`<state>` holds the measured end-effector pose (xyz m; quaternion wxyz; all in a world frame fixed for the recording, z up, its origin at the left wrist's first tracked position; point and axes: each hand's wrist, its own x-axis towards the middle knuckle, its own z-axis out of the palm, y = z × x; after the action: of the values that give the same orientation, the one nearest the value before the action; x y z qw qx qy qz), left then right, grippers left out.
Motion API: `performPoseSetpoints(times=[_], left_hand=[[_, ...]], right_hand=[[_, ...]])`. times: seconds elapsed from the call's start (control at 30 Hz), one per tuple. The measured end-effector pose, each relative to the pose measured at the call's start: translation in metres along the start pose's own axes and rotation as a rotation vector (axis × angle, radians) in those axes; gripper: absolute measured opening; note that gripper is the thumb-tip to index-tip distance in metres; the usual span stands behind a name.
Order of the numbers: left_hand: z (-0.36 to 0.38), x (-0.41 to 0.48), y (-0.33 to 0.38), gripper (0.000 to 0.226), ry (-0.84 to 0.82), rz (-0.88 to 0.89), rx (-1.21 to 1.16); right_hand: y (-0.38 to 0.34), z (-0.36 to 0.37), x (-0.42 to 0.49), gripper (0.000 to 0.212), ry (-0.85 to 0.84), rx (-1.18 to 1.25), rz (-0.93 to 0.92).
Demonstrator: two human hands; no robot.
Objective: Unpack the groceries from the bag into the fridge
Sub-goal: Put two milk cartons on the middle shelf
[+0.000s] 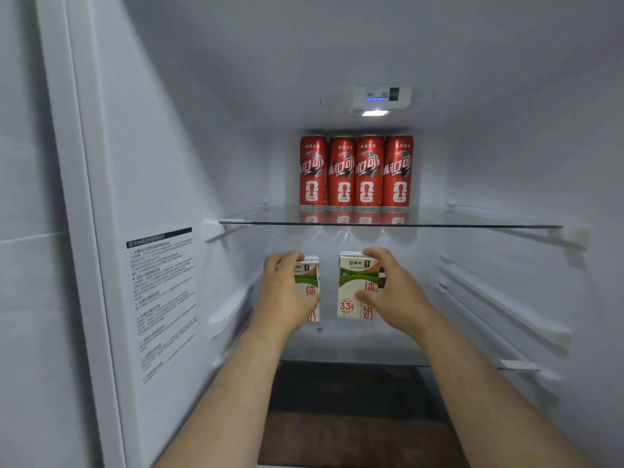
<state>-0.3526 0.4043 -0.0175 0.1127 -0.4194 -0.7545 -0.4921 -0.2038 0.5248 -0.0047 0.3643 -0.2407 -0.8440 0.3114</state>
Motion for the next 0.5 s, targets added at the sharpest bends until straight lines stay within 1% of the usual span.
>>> performPoseSetpoints(times=[0.1, 0.27, 0.5], left_hand=[[0.005, 0.016, -0.007, 0.069, -0.015, -0.047, -0.028], [0.015, 0.037, -0.012, 0.067, -0.036, -0.046, -0.007], [0.032, 0.061, -0.016, 0.064, -0.058, -0.039, -0.008]], right_hand=[[0.004, 0.002, 0.016, 0.063, -0.044, -0.001, 0.006], [0.012, 0.005, 0.041, 0.061, -0.105, -0.023, 0.02], [0.03, 0.012, 0.077, 0.057, -0.121, -0.089, 0.006]])
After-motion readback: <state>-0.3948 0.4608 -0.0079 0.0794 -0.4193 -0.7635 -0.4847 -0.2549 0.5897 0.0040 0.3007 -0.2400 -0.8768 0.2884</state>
